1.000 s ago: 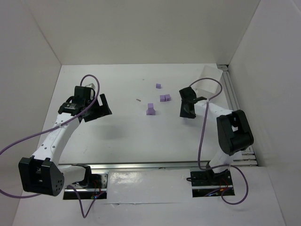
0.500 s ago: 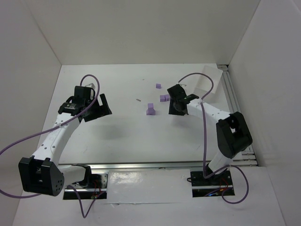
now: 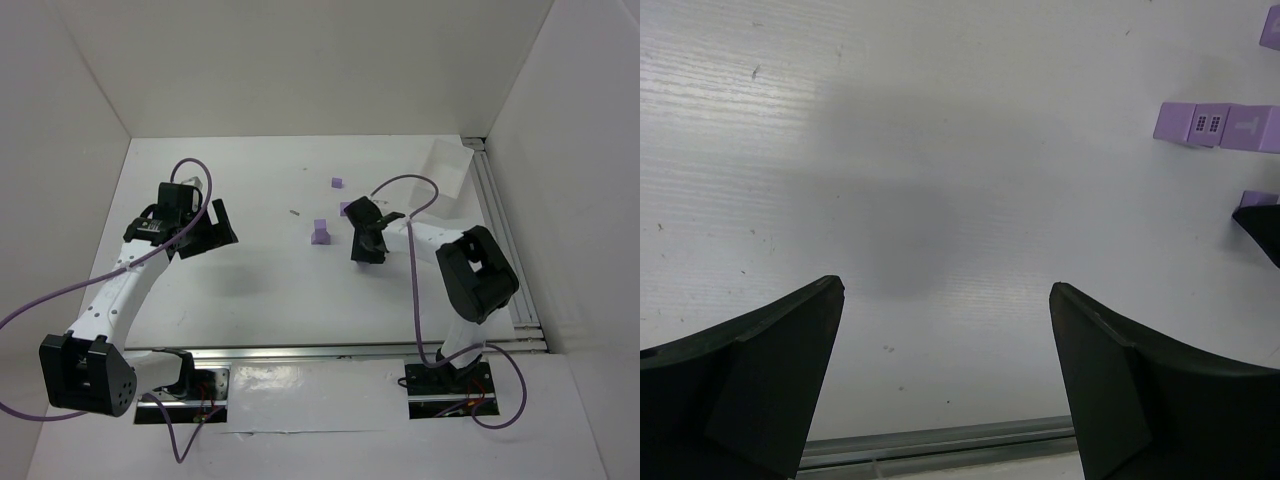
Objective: Build the wood block tower
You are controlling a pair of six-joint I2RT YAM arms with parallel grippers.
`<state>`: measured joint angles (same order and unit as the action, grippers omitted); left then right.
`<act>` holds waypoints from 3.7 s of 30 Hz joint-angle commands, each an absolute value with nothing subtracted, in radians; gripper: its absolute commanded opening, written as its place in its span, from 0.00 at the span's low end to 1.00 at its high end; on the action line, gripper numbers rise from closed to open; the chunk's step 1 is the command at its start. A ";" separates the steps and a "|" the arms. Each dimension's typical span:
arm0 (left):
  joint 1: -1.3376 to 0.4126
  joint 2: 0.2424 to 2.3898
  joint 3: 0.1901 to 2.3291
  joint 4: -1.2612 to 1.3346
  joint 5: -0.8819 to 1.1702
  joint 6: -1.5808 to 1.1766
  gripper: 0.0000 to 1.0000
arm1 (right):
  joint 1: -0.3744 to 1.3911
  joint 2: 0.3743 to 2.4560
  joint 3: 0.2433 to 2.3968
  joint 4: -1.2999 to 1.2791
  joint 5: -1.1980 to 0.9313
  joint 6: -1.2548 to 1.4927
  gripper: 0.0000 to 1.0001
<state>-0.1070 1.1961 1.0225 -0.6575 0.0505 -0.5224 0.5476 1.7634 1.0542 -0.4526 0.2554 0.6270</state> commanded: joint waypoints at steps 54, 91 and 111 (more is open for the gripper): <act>-0.101 1.197 1.020 -0.637 0.063 -0.512 0.97 | 0.739 1.988 1.764 -0.775 0.454 0.614 0.27; -0.101 1.197 1.011 -0.637 0.054 -0.503 0.97 | 0.739 2.016 1.755 -0.744 0.417 0.604 0.31; -0.101 1.206 1.011 -0.637 0.054 -0.503 0.97 | 0.730 2.034 1.755 -0.735 0.408 0.595 0.34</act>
